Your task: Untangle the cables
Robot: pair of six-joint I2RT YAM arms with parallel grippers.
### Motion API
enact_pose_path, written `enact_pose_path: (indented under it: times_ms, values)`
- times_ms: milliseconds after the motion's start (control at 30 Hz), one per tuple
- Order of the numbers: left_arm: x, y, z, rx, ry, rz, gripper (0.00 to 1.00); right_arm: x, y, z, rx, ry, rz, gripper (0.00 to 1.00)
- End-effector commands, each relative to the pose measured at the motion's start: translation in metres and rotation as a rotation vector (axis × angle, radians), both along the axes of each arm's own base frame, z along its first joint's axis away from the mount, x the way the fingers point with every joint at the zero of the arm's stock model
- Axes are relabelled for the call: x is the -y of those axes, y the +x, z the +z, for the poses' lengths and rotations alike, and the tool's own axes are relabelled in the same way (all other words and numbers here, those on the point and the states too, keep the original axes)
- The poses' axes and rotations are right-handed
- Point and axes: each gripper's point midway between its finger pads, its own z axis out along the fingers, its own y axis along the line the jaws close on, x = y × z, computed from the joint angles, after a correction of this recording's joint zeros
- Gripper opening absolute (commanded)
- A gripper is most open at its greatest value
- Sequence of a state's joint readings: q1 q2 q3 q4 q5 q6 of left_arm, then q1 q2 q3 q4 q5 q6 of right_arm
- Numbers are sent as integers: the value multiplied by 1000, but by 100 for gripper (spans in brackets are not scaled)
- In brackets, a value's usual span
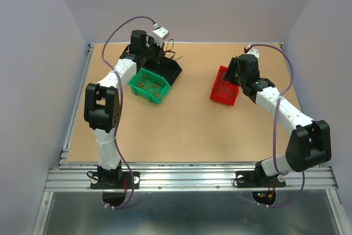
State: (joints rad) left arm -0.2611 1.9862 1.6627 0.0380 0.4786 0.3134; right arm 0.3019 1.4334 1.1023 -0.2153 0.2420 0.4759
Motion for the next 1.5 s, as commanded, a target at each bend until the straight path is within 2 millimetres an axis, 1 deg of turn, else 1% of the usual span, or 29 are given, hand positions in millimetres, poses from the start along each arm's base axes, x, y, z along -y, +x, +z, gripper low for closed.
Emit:
enact_pose_path:
  times_ms: [0,233,300,367,400,433,467,500,533,567,600,633,667,700,733,767,800,833,867,933,1033,1067,1100,1167,1200,1267,1333,1400,1467]
  values:
    - [-10,-14,27,68,24,-45,0,-3,1,10,50,16,9,54]
    - [-24,-34,5,47,115,-102,0,-5,1,9,48,16,14,54]
    - [-28,-37,-4,24,141,-104,0,-4,1,9,46,16,14,54]
    - [-29,-34,-3,28,164,-112,0,-4,1,9,46,15,13,54]
    - [-30,-37,-12,-7,176,-122,0,-4,1,8,46,15,13,54]
    - [-30,-33,-9,2,185,-126,0,-4,1,8,45,14,15,54]
    - [-30,-32,-16,-18,195,-133,0,-4,1,8,46,14,15,54]
    - [-29,-28,-17,-12,200,-134,0,-4,1,8,45,16,14,54]
    - [-30,-20,-10,13,213,-130,0,-4,2,7,42,13,15,54]
    - [-29,-15,-9,22,220,-134,0,-5,2,7,43,15,18,54]
    - [-29,-13,-27,-19,243,-154,0,-5,2,6,40,14,18,54]
    - [-26,-3,-11,19,257,-167,0,-5,2,6,40,14,18,54]
    - [-28,-3,-35,-39,300,-195,0,-5,2,7,41,16,19,54]
    - [-27,1,-37,-47,318,-207,0,-5,2,7,41,15,19,54]
    - [-25,10,-22,-10,335,-212,0,-5,2,6,40,14,20,54]
    - [-28,13,-29,-16,377,-215,0,-5,2,6,41,14,20,54]
    - [-25,11,-42,-30,430,-245,0,-5,2,6,39,12,22,54]
    - [-30,13,-47,-30,470,-242,0,-5,3,6,39,12,23,54]
    - [-30,12,-53,-11,547,-254,0,-6,3,6,39,14,23,54]
    - [-32,12,-56,25,611,-256,0,-7,2,4,34,15,25,54]
    - [-35,3,-66,79,697,-302,0,-6,3,3,33,15,25,54]
    - [-39,-2,-75,90,750,-329,2,-6,3,3,31,13,26,54]
    - [-38,2,-74,114,763,-322,4,-6,3,3,33,14,26,54]
    - [-38,2,-77,134,809,-368,4,-7,3,3,33,14,27,54]
    - [-37,-5,-91,96,837,-415,4,-7,3,2,30,13,27,54]
    - [-40,-5,-96,111,908,-461,4,-8,3,1,27,17,30,54]
    - [-39,-9,-104,112,946,-511,4,-8,3,0,24,16,32,54]
    - [-41,-8,-110,111,964,-519,7,-9,4,1,28,19,36,54]
    - [-39,-3,-110,105,961,-519,16,-10,4,0,26,20,40,54]
